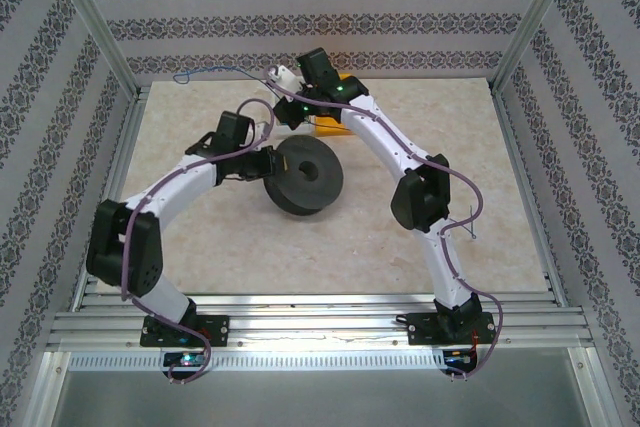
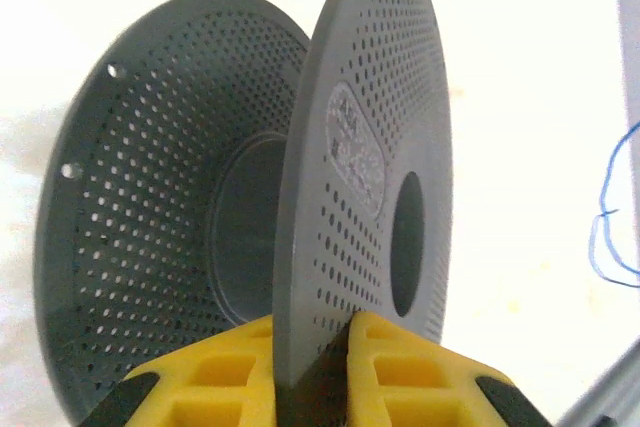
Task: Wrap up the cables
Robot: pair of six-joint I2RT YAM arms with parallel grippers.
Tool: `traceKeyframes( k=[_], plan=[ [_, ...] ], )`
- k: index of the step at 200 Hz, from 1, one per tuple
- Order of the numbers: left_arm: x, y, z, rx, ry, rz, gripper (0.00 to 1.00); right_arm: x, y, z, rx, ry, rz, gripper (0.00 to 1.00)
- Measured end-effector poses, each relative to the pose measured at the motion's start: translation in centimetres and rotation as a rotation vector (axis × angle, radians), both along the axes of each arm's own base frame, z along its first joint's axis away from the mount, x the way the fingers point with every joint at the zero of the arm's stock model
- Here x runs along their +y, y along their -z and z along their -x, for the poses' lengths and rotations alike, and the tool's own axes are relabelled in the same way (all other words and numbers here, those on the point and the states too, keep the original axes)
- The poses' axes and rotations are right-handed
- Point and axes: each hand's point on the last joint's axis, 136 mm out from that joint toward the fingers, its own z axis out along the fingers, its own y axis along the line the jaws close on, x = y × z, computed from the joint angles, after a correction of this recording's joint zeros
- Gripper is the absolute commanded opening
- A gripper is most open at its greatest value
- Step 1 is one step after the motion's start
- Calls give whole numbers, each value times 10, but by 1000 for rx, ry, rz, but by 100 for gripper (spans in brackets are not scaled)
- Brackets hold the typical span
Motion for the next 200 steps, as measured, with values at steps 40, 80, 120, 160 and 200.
traceKeyframes(
  k=[40,80,120,160,200],
  plan=[
    [54,-58,8,-99,-69,-308,0,-7,-6,-5,-5,18,-15,0],
    [84,-50,24,-42,-56,-499,0,-8,-7,-7,-1,21,-30,0],
    [92,-38,19,-26,-50,-566,0,-6,-9,-6,13,21,-45,0],
    [92,-39,13,-37,-57,-577,0,-6,-9,-6,14,19,-46,0],
    [94,-32,11,-20,-44,-604,47,-6,-9,-5,16,18,-48,0]
  ],
)
